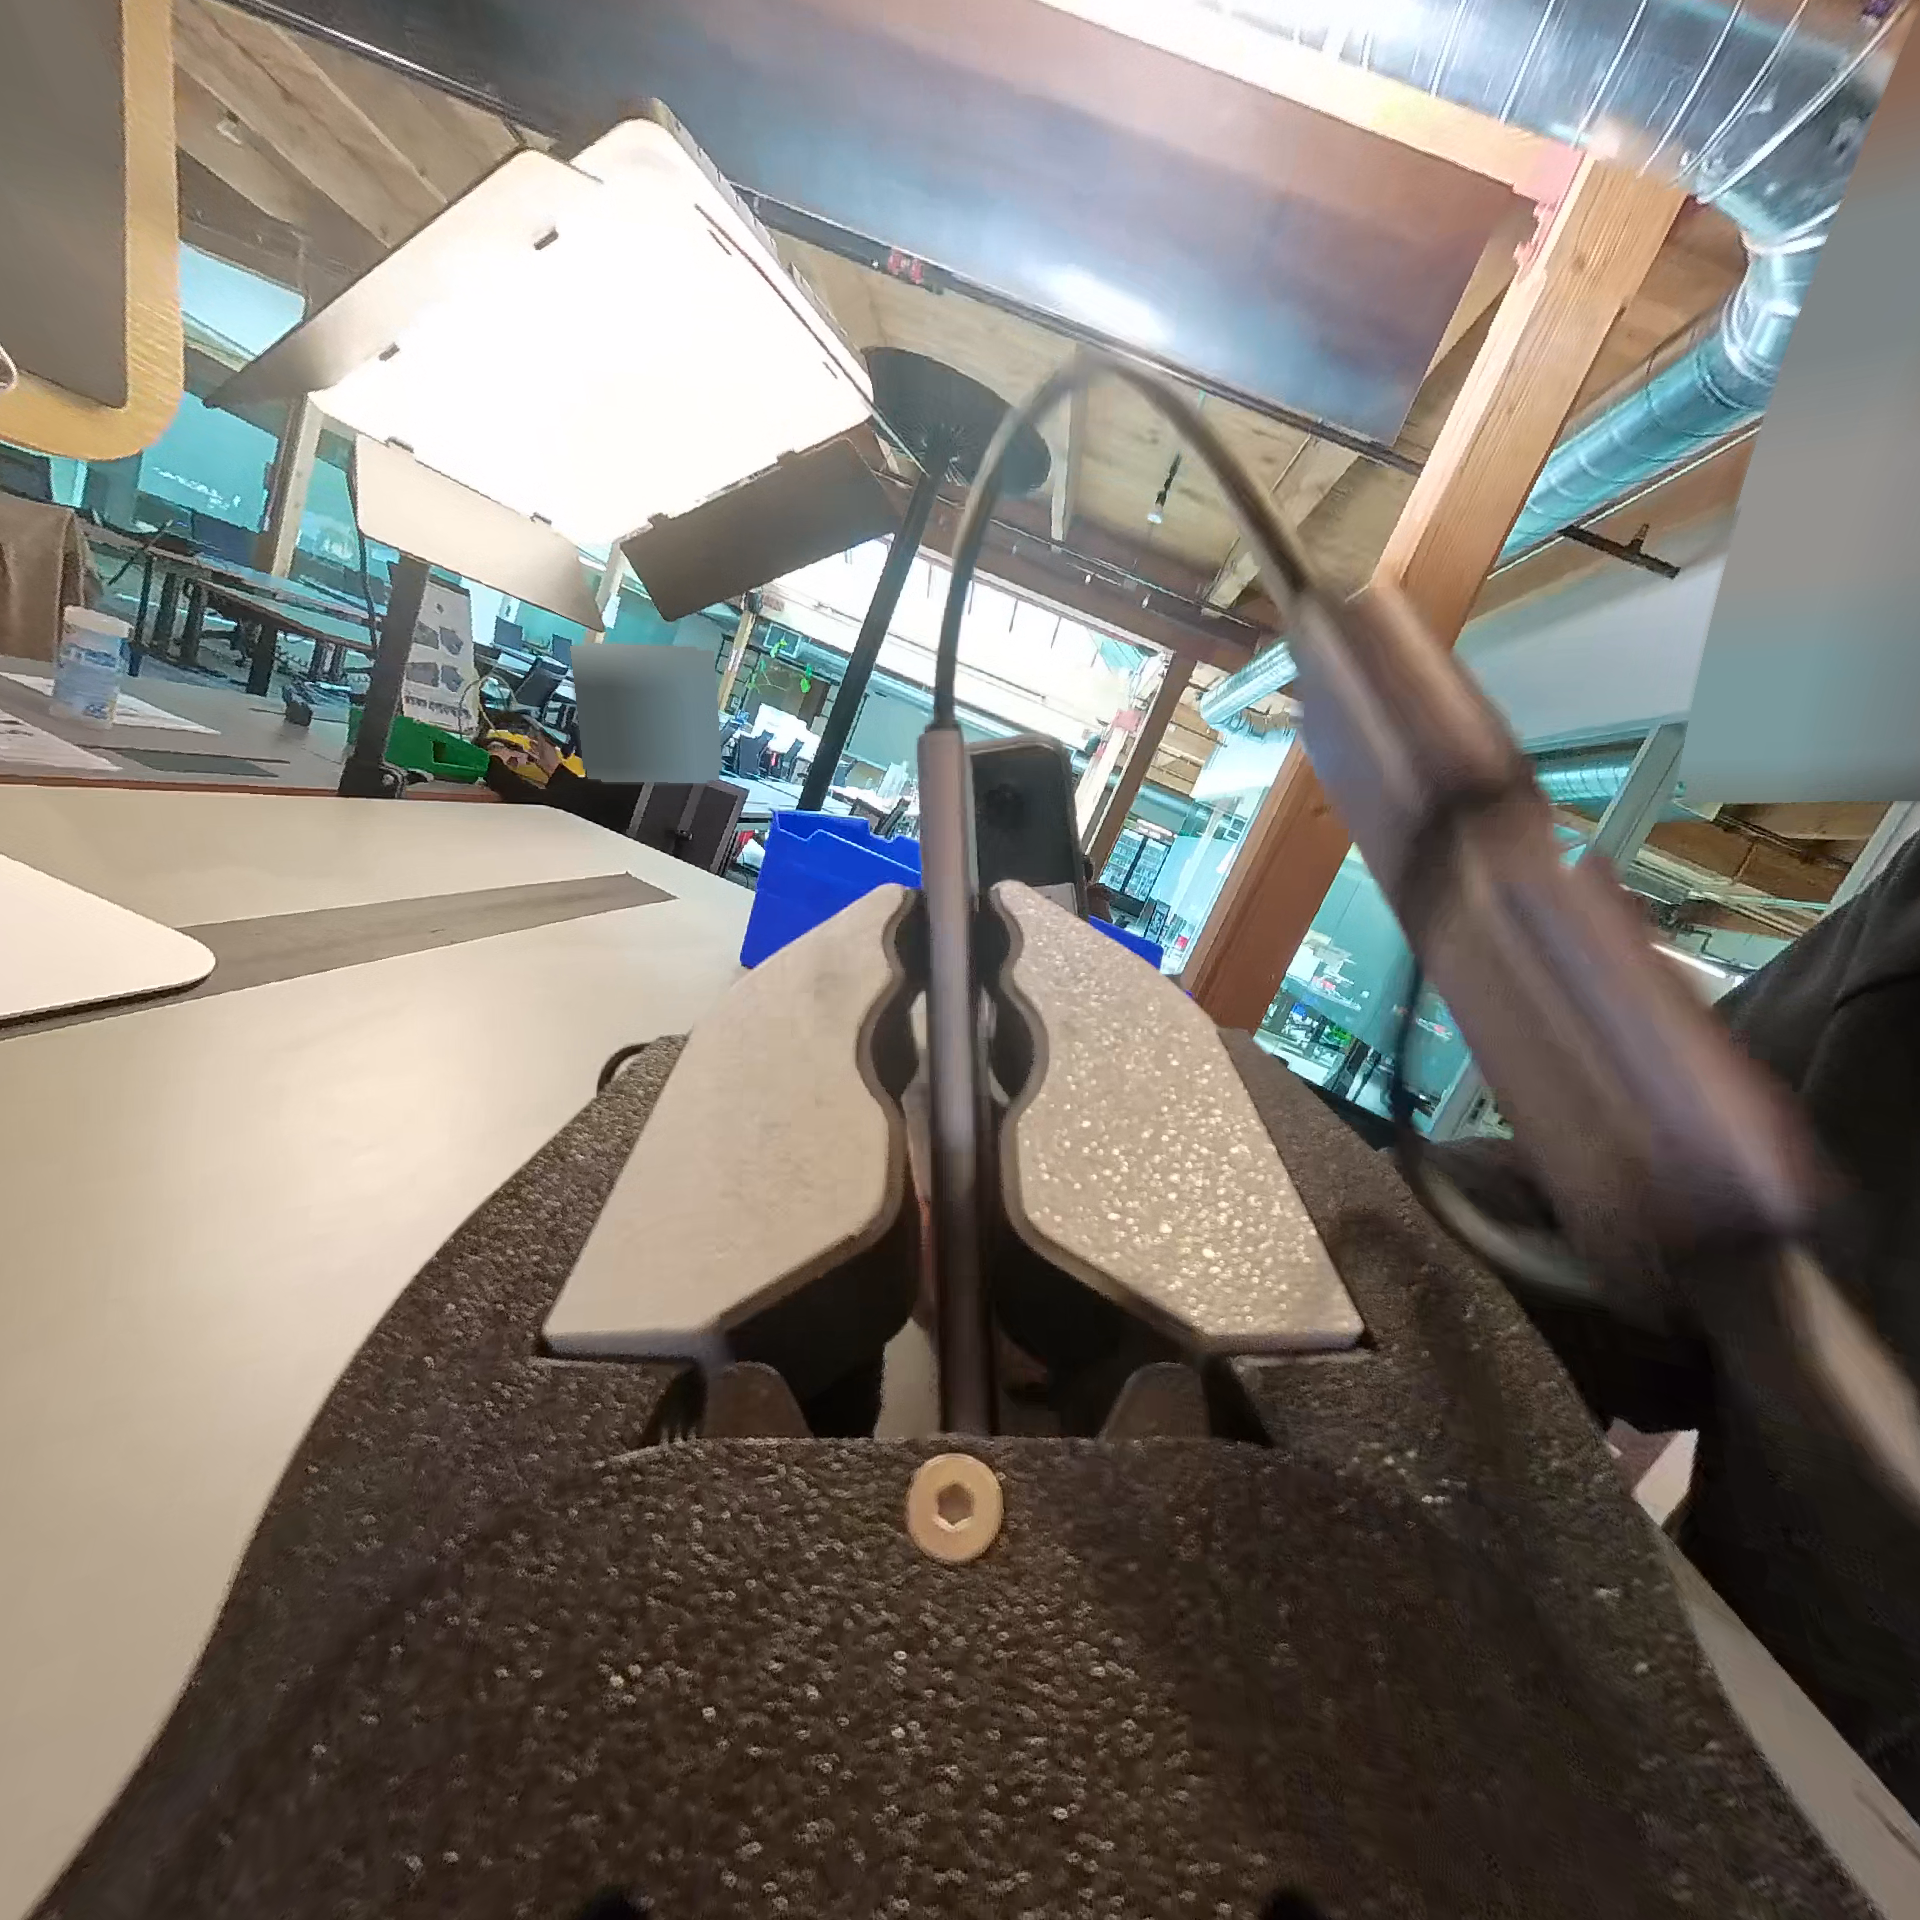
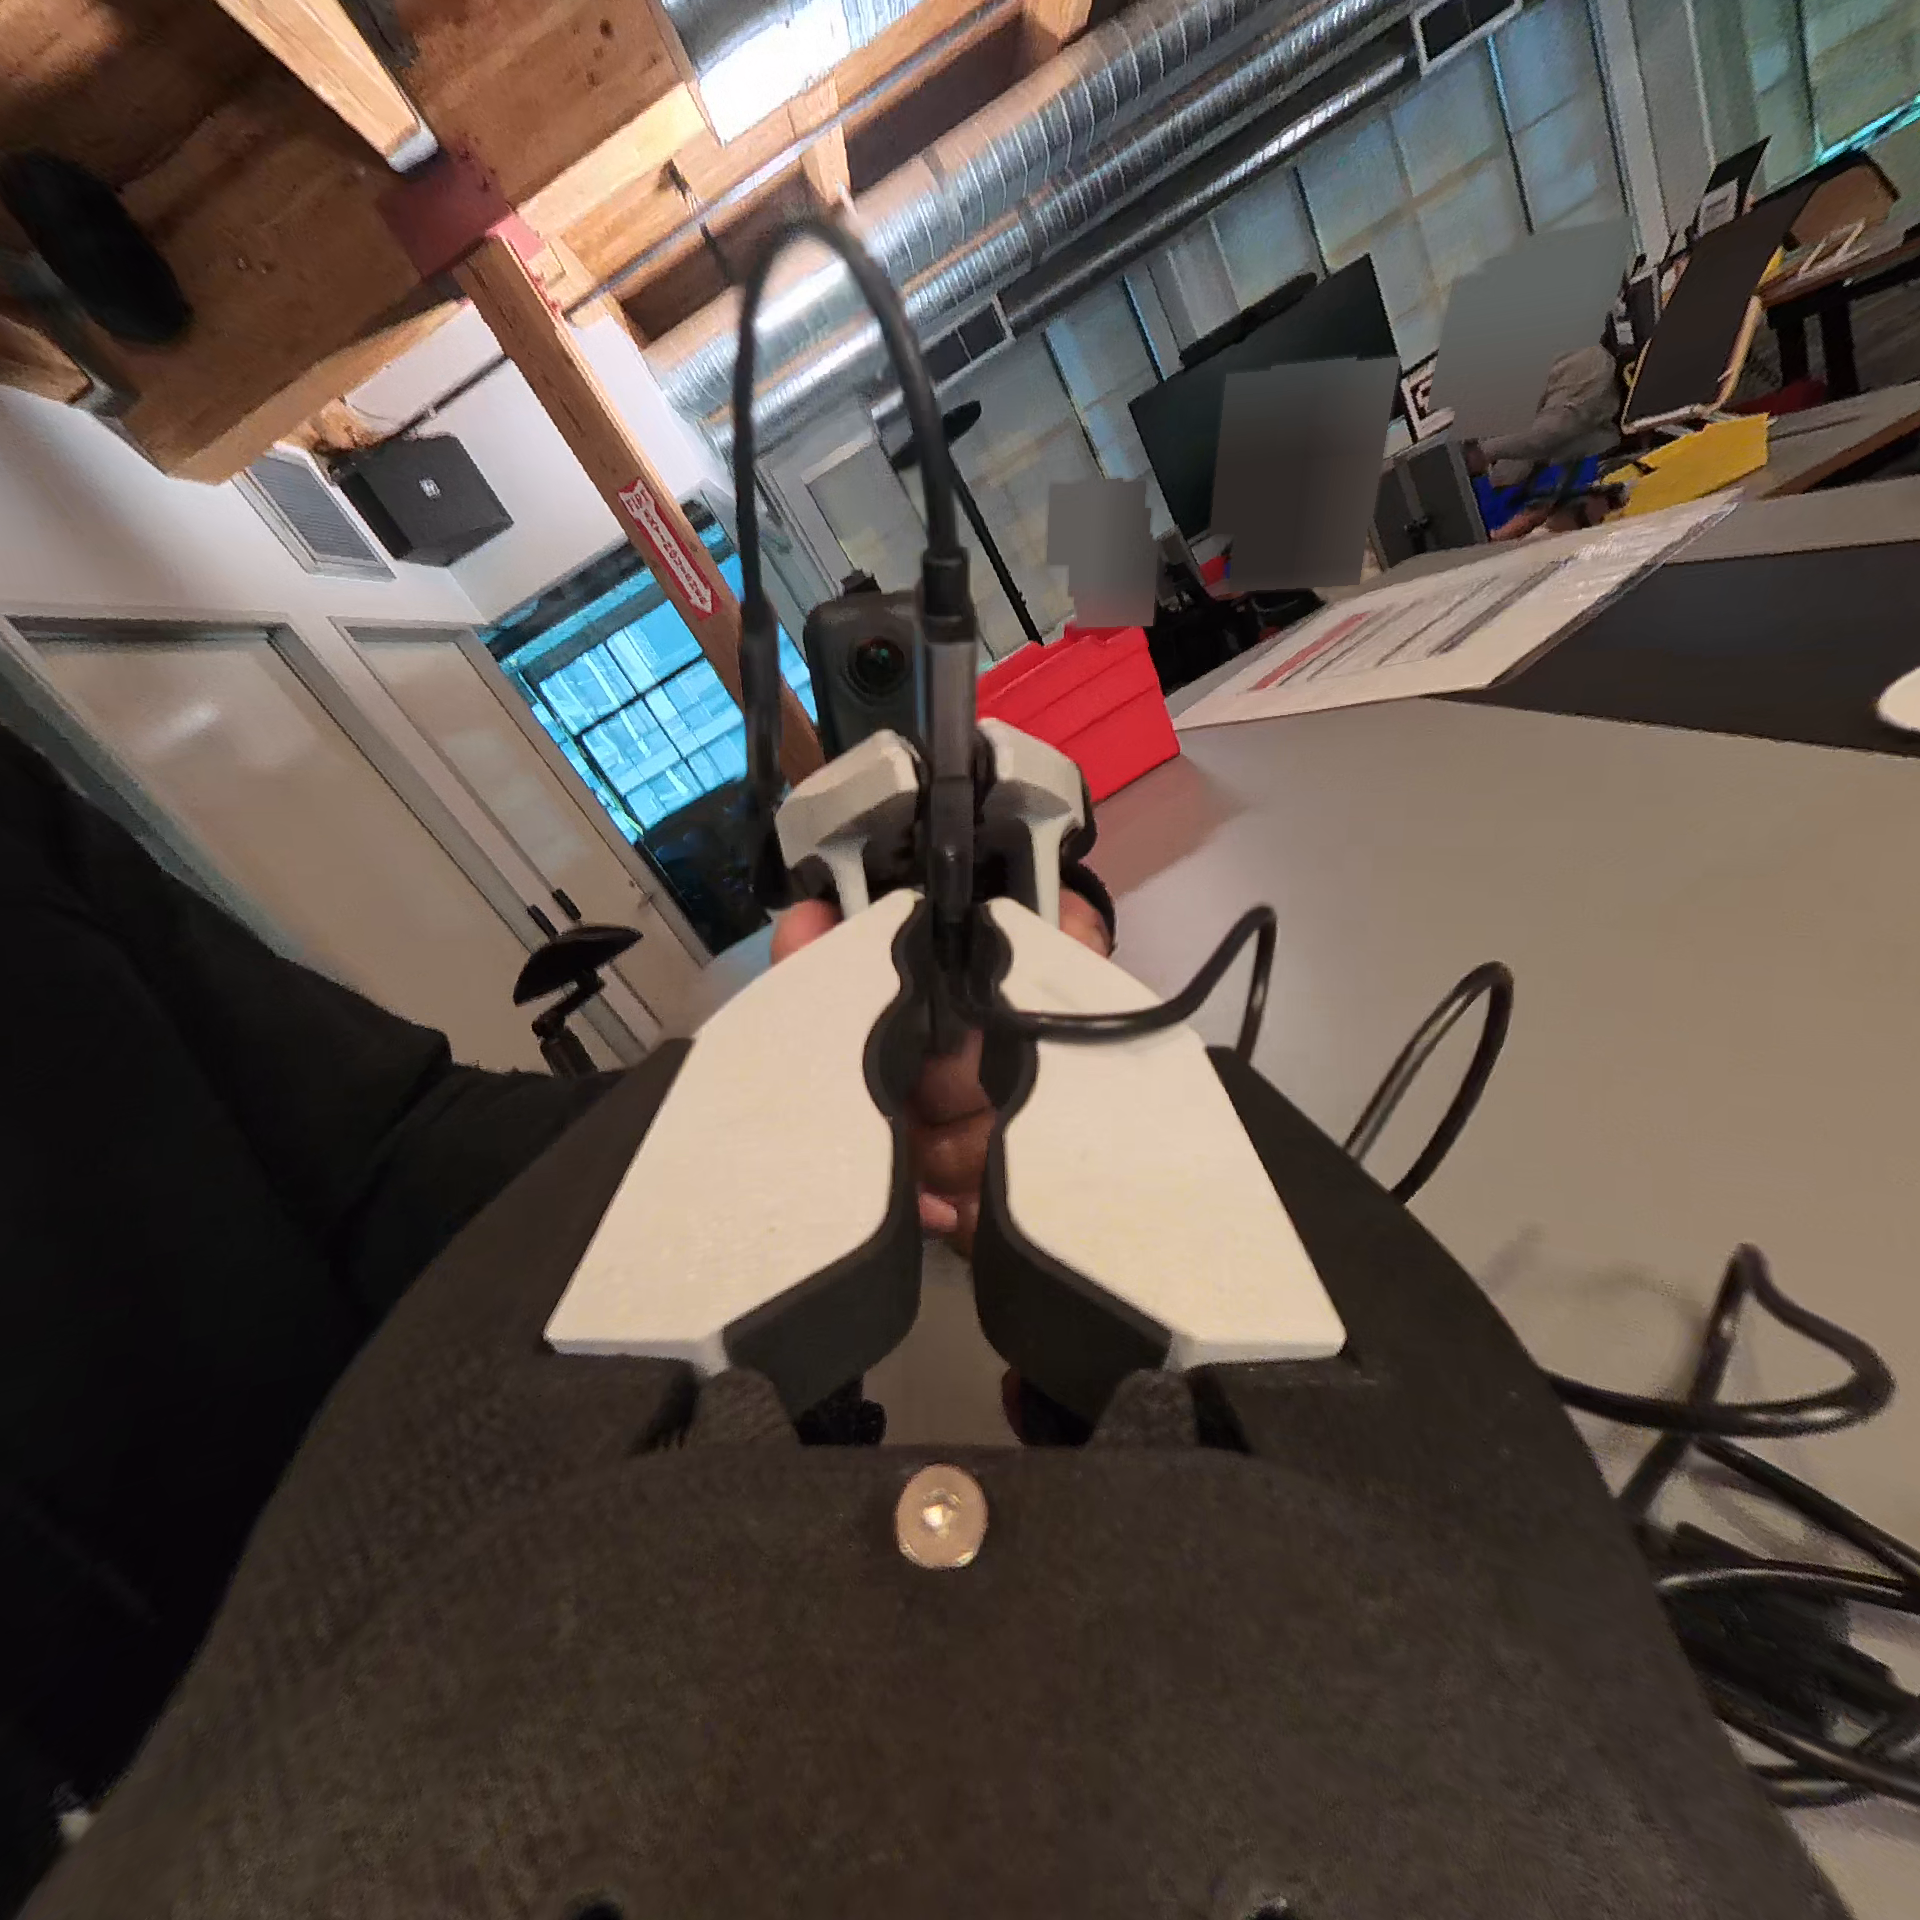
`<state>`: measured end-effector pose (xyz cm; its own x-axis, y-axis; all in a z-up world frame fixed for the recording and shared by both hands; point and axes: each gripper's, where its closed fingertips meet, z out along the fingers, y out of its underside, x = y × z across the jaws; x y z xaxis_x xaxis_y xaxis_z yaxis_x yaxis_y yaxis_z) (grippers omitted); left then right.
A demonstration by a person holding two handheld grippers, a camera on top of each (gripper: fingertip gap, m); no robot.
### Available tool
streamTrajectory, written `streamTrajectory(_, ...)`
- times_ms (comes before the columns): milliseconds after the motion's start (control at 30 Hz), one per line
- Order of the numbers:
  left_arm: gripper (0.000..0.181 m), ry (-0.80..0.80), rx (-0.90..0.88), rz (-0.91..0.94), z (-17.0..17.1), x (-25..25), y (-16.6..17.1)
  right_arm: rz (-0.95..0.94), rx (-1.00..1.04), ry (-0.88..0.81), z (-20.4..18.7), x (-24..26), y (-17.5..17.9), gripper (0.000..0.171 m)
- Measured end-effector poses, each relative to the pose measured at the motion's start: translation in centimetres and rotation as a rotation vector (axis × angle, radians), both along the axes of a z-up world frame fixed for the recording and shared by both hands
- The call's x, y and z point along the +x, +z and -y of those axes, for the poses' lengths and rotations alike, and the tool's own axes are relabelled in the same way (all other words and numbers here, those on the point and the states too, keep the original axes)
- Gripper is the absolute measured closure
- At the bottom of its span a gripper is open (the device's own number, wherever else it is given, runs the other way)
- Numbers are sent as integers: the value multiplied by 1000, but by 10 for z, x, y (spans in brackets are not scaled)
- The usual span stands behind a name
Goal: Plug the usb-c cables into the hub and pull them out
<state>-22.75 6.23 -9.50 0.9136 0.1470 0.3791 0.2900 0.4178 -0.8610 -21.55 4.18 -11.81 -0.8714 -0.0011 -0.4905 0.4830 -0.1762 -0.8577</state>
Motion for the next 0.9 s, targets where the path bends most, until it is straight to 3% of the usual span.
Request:
streamTrajectory(400, 170, -68, -18, 95, 2, -5, -7, 16, 4, -43, -2, -7, -1, 165)
streamTrajectory(900, 171, -156, -331, -10, 15, 13, -32, 6, 21, -8, -1, -4, -3, 165)
